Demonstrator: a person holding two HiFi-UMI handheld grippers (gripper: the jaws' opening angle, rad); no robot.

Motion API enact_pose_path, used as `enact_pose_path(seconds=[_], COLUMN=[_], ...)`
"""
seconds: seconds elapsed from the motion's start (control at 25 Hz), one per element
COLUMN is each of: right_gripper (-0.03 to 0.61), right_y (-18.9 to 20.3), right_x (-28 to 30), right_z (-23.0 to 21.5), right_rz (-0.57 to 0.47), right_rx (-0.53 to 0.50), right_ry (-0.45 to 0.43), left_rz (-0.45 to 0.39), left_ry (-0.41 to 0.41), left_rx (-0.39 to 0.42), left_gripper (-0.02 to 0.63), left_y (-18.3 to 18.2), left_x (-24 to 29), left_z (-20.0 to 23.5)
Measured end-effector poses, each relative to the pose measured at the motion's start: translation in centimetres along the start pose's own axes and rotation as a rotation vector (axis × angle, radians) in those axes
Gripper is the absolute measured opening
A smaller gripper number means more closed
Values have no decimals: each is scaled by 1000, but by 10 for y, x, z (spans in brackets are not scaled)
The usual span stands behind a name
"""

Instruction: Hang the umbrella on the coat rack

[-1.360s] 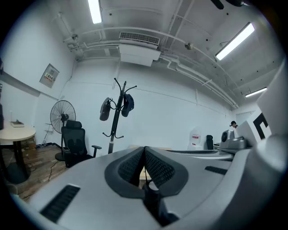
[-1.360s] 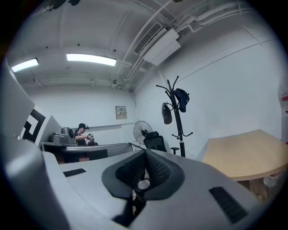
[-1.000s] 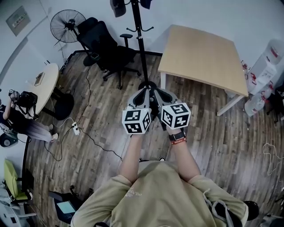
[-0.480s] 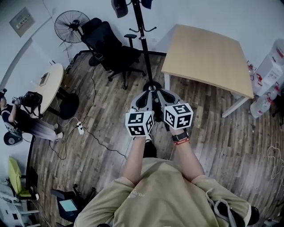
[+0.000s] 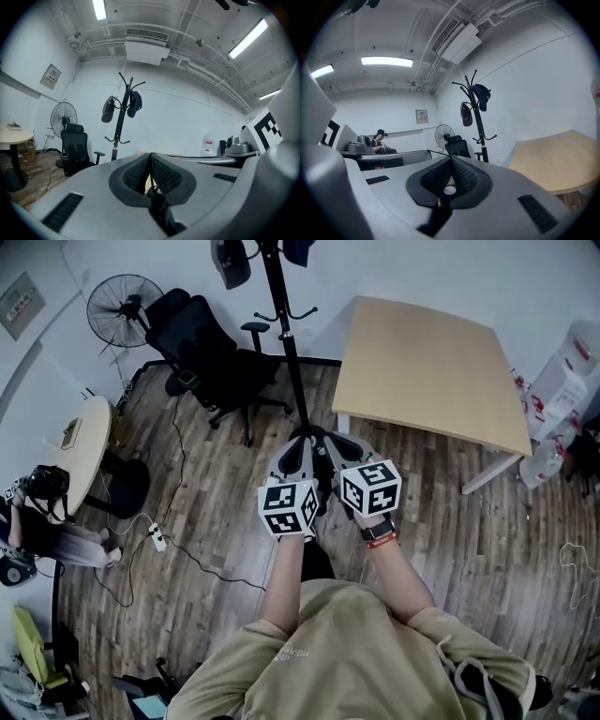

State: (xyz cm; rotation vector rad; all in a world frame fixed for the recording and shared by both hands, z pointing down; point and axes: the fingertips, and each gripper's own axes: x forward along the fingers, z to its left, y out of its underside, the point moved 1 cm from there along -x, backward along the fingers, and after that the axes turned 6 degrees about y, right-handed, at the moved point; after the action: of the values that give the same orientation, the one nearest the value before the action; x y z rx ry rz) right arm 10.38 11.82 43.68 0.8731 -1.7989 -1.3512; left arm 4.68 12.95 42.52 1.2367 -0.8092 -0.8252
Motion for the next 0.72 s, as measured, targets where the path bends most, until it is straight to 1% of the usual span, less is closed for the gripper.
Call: enact_pose_path(seconds=[0.16,0.28,0.44,0.72], right_gripper=[15,15,15,15], right_y=[-9,-15,-22,-37], right_x=[64,110,161,245], right_z=[-10,-15,-28,-46], right_rz=[20,44,70,85], right_rx=[31,26,17,7], right_ry=[15,23,44,55], left_rz=[9,13,21,37], left_ry=[17,25,46,58], left_rx=[-18,-45,-74,-75], left_gripper=[26,26,26,26], left_y=[-10,-14,-19,-30], left_x=[44,72,111,172], left_z=[52,90,126,186])
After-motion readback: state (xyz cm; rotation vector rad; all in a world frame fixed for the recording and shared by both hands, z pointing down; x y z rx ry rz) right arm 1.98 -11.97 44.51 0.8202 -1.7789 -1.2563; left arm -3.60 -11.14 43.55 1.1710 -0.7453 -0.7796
